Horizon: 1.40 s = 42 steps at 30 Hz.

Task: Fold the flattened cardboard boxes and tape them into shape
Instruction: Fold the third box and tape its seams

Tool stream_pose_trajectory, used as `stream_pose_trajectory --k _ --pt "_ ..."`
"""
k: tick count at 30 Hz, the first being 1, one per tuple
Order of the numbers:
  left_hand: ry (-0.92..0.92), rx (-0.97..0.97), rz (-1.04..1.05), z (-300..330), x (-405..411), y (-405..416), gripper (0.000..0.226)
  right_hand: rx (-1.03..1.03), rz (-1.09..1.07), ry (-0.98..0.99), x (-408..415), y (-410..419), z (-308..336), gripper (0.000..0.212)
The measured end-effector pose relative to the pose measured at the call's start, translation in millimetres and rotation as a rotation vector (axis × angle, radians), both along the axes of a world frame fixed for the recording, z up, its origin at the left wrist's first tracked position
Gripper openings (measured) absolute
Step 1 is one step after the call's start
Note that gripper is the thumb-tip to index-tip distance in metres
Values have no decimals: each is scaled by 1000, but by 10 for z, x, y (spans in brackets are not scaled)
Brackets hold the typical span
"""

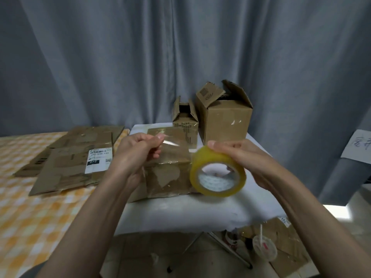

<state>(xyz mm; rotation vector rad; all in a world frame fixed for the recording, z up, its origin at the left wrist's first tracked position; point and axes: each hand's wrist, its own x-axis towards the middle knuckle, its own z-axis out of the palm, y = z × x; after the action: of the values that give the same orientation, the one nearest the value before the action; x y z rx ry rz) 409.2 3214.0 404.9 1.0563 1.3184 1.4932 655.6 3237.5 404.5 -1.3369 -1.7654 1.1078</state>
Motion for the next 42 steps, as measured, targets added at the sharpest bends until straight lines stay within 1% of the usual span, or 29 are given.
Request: stream_pose_trajectory --k 2,3,5,9,14,19,25,29,30,31,33,34,36,37,38,39,40,42 --pt "5 -15 57 -74 -118 -12 18 110 -142 -209 -38 83 -22 61" --pt "13 -29 80 -115 -162 -11 18 140 -200 -275 -53 128 -24 60" --pt "19 -51 111 -189 -212 -4 20 153 -237 -297 -58 212 1 63" --pt "-2 -74 131 -309 -322 -35 24 132 -216 -334 -85 376 47 60" --pt "25 -113 157 -378 -490 -37 21 165 -273 -551 -295 498 23 69" --pt "-5 -131 122 -443 -567 -59 22 159 -209 -581 -363 572 61 69" --pt "15 -190 77 -529 -569 -57 23 96 -146 -575 -353 597 -7 68" --pt "197 -230 94 -610 -487 -43 23 21 -115 -585 -340 629 -136 64" --pt "267 -250 105 -609 -487 -38 27 10 -117 -579 -335 636 -155 64" --pt "384 -280 116 -598 -492 -37 33 10 -121 -580 -329 643 -169 65" --pt "713 -303 191 -553 -489 -56 41 15 -131 -583 -318 654 -174 66" --pt "844 -222 260 -524 -454 -88 41 17 -131 -580 -317 659 -173 66" --pt "1008 141 359 -466 -290 -181 31 20 -117 -578 -325 656 -178 67" --pt "1053 301 342 -427 -167 -217 26 25 -104 -579 -338 652 -186 66" --pt "1077 391 274 -405 -43 -240 24 31 -92 -576 -352 644 -200 64" --pt "1089 425 181 -402 79 -254 25 36 -83 -569 -370 635 -207 62" --pt "1095 410 90 -428 191 -268 29 40 -77 -563 -392 624 -208 61" --pt "1155 312 -17 -533 351 -277 41 54 -67 -554 -438 603 -205 61"
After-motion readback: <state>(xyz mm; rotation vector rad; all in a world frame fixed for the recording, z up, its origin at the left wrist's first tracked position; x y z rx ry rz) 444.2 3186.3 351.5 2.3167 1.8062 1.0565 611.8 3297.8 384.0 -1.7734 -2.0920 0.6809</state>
